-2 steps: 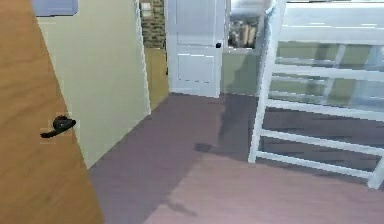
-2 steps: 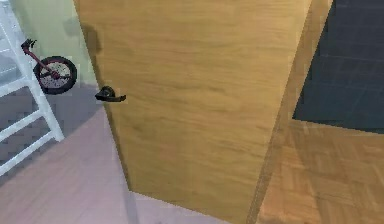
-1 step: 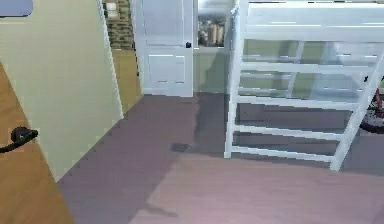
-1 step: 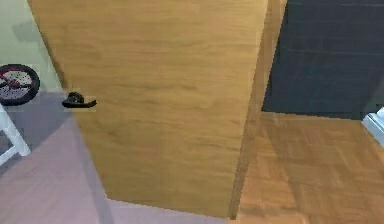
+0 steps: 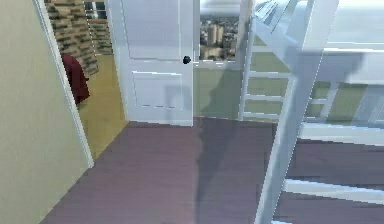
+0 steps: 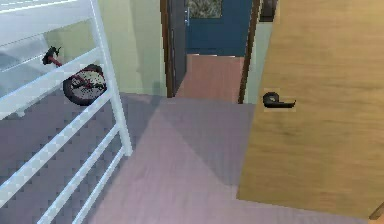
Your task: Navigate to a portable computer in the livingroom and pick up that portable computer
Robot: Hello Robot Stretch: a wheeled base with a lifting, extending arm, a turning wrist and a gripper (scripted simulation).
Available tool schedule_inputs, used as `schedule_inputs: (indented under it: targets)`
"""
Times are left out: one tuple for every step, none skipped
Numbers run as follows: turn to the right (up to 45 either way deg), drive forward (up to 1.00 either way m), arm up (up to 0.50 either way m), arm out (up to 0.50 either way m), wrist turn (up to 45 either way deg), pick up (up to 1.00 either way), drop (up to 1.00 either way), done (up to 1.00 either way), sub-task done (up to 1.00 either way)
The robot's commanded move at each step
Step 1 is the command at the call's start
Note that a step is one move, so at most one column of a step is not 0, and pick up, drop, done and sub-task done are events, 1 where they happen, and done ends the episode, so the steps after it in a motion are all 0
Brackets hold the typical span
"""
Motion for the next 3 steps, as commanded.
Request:
schedule_inputs:
  targets:
    - [15.0,0.0,0.0,0.0,0.0,0.0,0.0,0.0,0.0]
    - [0.0,0.2,0.0,0.0,0.0,0.0,0.0,0.0,0.0]
    - [-27.0,0.0,0.0,0.0,0.0,0.0,0.0,0.0,0.0]
